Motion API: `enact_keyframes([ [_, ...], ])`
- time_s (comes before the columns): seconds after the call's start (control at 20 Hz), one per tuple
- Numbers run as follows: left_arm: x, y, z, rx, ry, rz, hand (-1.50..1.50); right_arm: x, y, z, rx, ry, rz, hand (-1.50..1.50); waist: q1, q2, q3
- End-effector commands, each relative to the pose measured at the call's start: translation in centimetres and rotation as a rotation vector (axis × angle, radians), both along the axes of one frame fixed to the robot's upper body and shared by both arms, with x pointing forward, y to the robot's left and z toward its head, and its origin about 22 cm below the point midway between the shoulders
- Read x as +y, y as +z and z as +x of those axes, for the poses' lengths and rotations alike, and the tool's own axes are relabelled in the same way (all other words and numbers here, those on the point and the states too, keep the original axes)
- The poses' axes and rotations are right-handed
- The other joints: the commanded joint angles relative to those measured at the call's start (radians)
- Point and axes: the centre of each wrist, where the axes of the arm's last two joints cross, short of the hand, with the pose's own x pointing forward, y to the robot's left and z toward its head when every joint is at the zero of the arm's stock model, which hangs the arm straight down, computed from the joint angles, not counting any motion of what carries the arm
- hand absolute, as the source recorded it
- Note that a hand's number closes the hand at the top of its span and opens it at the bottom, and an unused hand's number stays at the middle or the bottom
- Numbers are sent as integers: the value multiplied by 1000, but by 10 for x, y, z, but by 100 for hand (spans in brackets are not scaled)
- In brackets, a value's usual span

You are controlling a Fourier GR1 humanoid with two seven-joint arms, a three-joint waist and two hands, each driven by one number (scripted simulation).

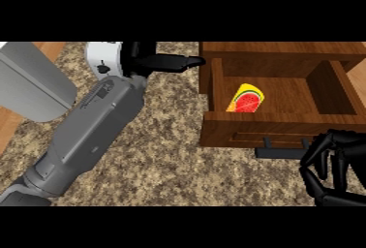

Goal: Pick up the cup, place it into the drawer and close the drawer

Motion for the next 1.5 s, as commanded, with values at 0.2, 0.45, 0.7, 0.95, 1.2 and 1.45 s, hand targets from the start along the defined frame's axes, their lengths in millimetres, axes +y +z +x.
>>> enact_keyframes([
  [0.2,78,-20,-54,26,39,-24,-150,14,-14,7,51,-55,-122,150,5,3,0],
  [0.45,116,-16,-91,54,16,-36,-150,2,-39,18,36,-62,-261,150,7,4,1],
  [0.7,147,-47,-100,54,42,-51,-150,17,-50,31,-69,2,-576,150,7,11,1],
  [0.95,188,-66,-107,47,61,-34,-150,31,-80,48,-90,-14,-684,150,-19,14,0],
  [1.2,194,-55,-126,65,48,-51,-150,56,-128,79,-63,-22,-754,-150,-9,14,1],
  [1.45,211,-80,-139,54,71,-55,-150,48,-134,103,-28,-30,-839,-150,-18,13,1],
])
